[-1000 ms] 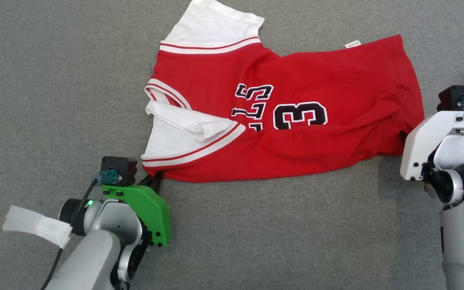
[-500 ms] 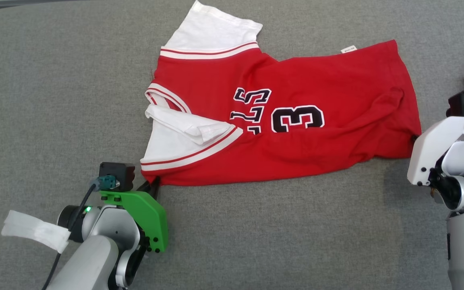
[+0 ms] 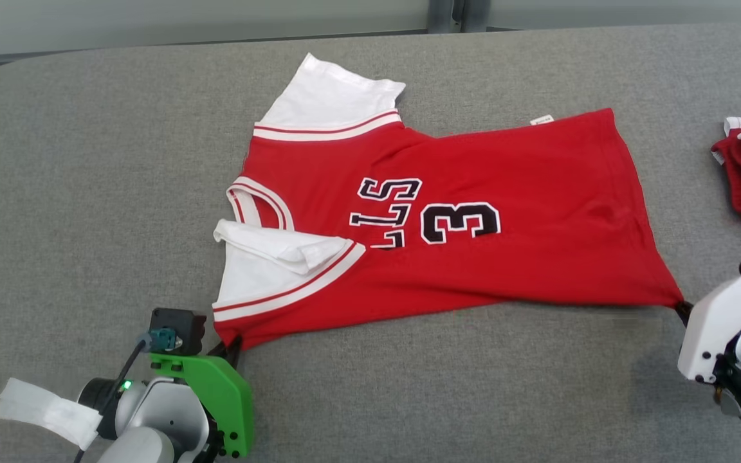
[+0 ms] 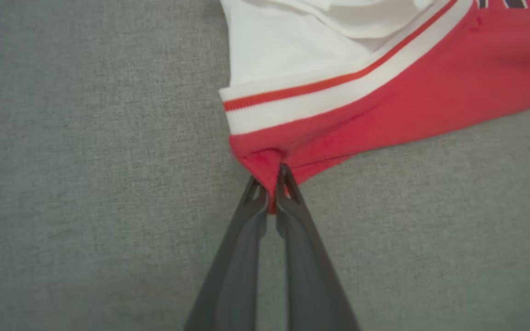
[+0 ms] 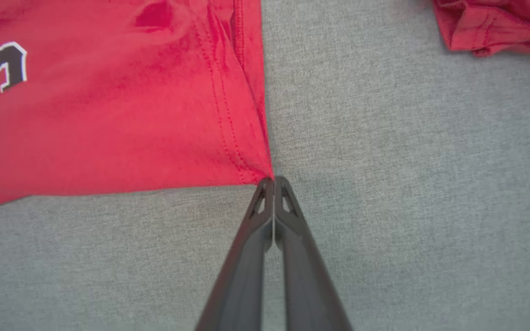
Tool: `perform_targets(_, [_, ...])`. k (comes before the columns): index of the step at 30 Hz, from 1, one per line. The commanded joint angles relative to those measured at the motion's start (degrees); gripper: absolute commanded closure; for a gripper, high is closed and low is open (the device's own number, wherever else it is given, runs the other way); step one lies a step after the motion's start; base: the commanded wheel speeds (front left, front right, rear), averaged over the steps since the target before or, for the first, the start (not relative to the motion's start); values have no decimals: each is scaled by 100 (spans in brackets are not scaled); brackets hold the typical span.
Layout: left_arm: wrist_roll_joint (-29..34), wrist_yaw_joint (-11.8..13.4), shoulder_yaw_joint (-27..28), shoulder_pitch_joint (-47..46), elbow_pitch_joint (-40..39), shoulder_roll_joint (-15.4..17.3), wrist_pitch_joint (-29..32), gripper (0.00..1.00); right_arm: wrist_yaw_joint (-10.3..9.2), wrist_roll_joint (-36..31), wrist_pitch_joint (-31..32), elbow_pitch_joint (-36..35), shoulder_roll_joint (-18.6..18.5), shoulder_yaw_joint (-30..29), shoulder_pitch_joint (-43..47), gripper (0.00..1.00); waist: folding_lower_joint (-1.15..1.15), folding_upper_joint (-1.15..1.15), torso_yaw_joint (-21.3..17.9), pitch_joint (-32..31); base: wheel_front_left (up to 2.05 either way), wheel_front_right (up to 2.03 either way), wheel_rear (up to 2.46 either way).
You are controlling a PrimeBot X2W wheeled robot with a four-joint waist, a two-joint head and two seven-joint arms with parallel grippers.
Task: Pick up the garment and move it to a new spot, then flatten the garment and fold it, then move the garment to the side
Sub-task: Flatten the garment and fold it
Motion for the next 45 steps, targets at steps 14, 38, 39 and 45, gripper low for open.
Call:
perform_targets(14, [-29,202,-99,746,-295,149,-154,100,-3,214,-104,-289,240,-426,871,100,0,0,24,-376,0,0,0])
perform_targets(38, [-284,511,-248,1837,-795,354,15,100,-3,1049,-145,-426,246,-681,2091,90,0,0,211,-748,0,0,0])
perform_targets(39, [-264,514,-236,1829,-786,354,-33,71,-3,1087,-200,-377,246,-696,2066,0,0,0,211,-752,0,0,0])
perform_targets(45, [-118,530,-217,1722,-649,367,-261,0,-2,965,-614,-224,247,-778,1979,0,0,0,272,-868,0,0,0])
